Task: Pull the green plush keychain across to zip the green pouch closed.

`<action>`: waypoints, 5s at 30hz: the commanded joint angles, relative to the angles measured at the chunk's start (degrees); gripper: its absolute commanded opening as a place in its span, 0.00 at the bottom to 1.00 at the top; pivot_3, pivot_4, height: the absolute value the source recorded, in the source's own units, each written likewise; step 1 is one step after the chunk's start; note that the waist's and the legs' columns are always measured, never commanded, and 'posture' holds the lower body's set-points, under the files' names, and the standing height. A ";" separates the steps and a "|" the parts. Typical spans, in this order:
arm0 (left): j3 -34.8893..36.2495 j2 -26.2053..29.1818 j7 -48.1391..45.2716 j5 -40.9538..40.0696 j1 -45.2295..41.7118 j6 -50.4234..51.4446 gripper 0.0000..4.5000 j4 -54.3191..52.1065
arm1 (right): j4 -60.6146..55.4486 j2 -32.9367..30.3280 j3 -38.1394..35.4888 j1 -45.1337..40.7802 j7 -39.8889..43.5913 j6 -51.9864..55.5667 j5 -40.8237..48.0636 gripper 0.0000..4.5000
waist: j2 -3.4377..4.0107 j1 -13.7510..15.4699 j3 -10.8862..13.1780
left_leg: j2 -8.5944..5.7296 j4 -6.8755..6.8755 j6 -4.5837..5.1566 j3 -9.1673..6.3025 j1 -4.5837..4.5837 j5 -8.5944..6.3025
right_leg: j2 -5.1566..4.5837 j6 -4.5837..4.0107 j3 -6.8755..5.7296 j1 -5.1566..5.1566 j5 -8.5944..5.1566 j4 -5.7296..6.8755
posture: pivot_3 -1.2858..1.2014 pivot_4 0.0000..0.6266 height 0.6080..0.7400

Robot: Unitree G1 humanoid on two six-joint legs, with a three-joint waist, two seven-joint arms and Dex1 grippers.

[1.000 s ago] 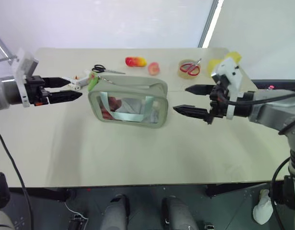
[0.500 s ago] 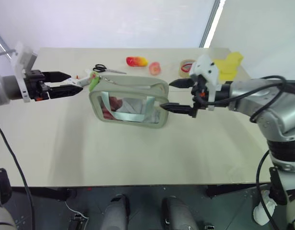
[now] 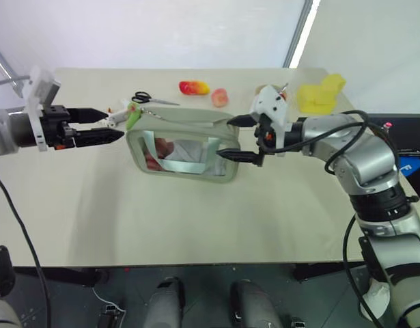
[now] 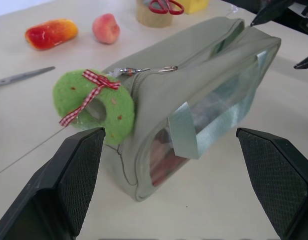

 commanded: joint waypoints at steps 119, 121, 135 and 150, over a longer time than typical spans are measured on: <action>-3.49 -19.07 9.70 9.23 -12.64 -15.61 1.00 24.49 | -3.02 1.62 1.04 3.83 9.16 -14.69 -18.41 0.01 | 0.00 0.02 0.00 | -0.01 0.08 -0.01 0.03 0.06 0.01 | 0.03 0.24 0.03 0.06 0.13 0.09 | 0.52 0.24 1.00; -3.32 -20.58 9.94 9.08 -14.14 -16.13 1.00 27.35 | -3.23 1.61 1.07 3.93 9.24 -14.58 -18.39 0.01 | -0.01 0.03 0.00 | -0.01 0.09 -0.01 0.02 0.05 0.01 | 0.04 0.25 0.03 0.06 0.13 0.10 | 0.52 0.24 1.00; -3.15 -20.88 5.01 7.66 -15.38 -14.90 0.36 27.07 | -3.74 1.57 0.58 4.01 8.30 -13.30 -18.01 0.00 | -0.01 -0.03 0.00 | -0.01 0.09 -0.01 0.01 0.05 0.01 | 0.05 0.25 0.04 0.06 0.14 0.08 | 0.52 0.24 1.00; -7.91 -22.20 1.62 3.78 -18.52 -6.52 0.01 7.95 | -2.34 2.08 0.59 3.20 7.33 -13.18 -18.06 0.00 | -0.04 -0.06 0.02 | -0.03 0.14 -0.01 0.01 0.04 0.01 | 0.04 0.24 0.09 0.15 0.13 -0.02 | 0.52 0.24 1.00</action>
